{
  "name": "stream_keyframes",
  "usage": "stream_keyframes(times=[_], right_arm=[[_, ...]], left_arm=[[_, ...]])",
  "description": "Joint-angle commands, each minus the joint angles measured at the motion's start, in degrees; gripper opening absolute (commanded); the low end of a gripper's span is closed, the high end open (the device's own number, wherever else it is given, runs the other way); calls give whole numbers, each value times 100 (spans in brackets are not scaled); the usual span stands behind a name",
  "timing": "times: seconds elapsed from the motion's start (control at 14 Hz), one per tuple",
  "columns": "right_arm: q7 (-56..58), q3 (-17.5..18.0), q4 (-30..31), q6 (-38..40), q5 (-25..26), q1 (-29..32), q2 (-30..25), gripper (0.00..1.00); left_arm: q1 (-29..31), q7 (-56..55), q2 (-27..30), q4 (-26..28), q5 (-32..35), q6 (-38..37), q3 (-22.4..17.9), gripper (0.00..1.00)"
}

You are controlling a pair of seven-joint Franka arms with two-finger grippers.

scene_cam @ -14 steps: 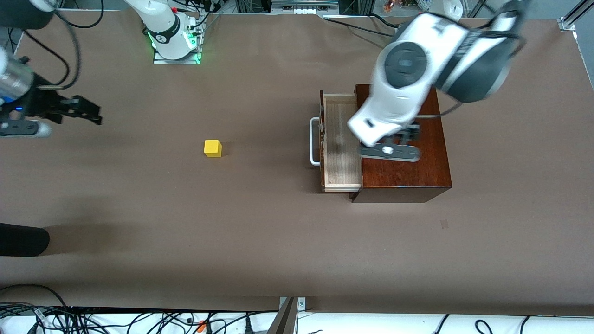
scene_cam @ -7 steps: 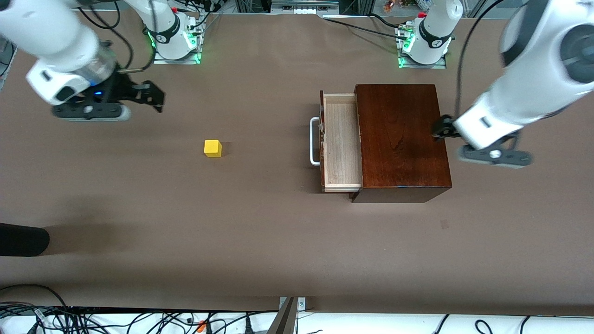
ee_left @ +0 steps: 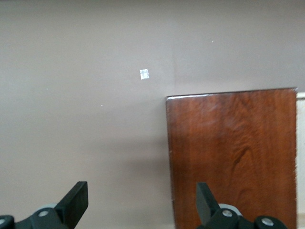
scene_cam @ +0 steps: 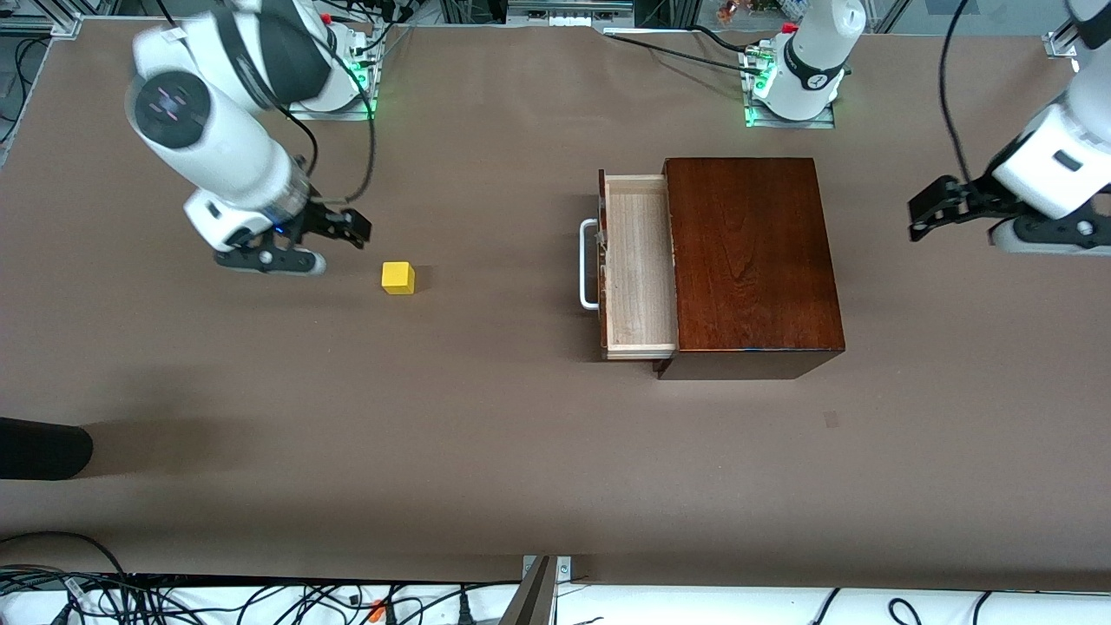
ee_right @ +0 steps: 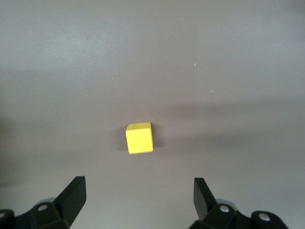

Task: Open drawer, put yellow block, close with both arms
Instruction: 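Lower the right gripper over the yellow cube and close on it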

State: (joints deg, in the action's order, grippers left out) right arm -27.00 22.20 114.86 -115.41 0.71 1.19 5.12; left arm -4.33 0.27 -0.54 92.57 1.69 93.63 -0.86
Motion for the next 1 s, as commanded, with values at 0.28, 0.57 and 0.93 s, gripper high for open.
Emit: stream_keyframes(times=[0.28, 0.57, 0.93], right_arm=[[-491, 268, 1434, -2422, -45, -5, 682, 100], [-473, 259, 1434, -2916, 113, -14, 1228, 100], [-491, 180, 1434, -3075, 516, -40, 1439, 100]], left_arm=[[11, 342, 168, 129, -63, -73, -142, 100], [11, 333, 159, 103, -63, -82, -107, 100], [2, 184, 151, 59, -54, -99, -72, 100]])
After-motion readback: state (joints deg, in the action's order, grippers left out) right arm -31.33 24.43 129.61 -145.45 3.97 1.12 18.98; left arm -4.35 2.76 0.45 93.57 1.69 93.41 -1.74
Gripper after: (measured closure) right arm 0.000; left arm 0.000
